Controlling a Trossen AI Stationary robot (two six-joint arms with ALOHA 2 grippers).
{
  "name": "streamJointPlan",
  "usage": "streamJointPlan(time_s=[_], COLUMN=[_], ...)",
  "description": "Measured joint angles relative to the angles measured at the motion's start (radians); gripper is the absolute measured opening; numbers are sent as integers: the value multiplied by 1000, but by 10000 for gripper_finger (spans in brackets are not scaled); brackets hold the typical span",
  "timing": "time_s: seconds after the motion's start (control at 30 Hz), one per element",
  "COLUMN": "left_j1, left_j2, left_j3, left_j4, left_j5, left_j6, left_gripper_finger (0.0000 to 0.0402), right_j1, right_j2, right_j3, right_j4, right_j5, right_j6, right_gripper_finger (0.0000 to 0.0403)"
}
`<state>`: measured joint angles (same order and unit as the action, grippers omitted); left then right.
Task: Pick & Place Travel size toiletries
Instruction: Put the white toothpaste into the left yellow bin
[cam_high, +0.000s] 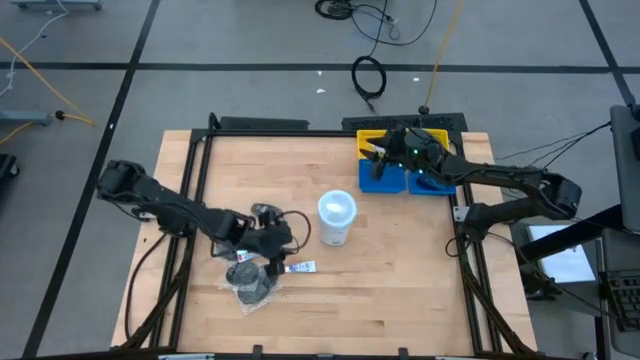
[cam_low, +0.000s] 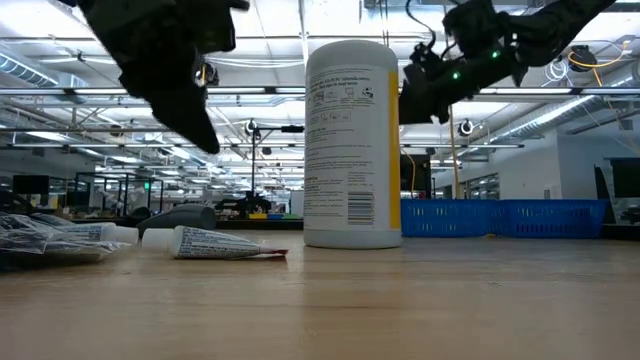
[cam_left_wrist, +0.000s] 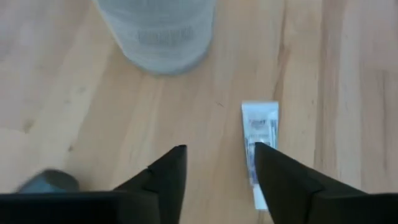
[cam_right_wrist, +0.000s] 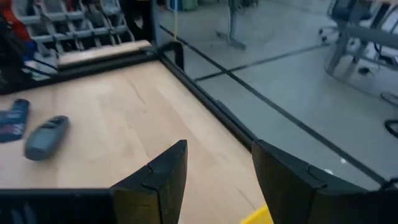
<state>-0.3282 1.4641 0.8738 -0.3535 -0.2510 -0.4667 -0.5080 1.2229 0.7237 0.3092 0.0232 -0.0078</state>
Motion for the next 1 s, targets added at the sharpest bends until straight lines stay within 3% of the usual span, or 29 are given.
streamJointPlan(time_s=[0.13, 0.3, 0.57, 0.73, 1.0], left_j1=[-31, -53, -61, -61, -58], left_j2=[53, 128, 216, 225, 227], left_j3=[0, 0, 1, 1, -2], left_j4=[5, 7, 26, 58, 71], left_j5=[16, 19, 54, 100, 106], left_j6=[-8, -18, -74, -70, -57], left_gripper_finger=[228, 247, 237, 232, 228], right_j1=[43, 105, 198, 237, 249], right_j2=[-57, -127, -195, -200, -200], right_j3=[0, 0, 0, 0, 0], right_j4=[1, 1, 3, 2, 1], right_j5=[0, 1, 27, 84, 89], right_j6=[0, -8, -39, -69, -88], right_gripper_finger=[177, 172, 171, 171, 171])
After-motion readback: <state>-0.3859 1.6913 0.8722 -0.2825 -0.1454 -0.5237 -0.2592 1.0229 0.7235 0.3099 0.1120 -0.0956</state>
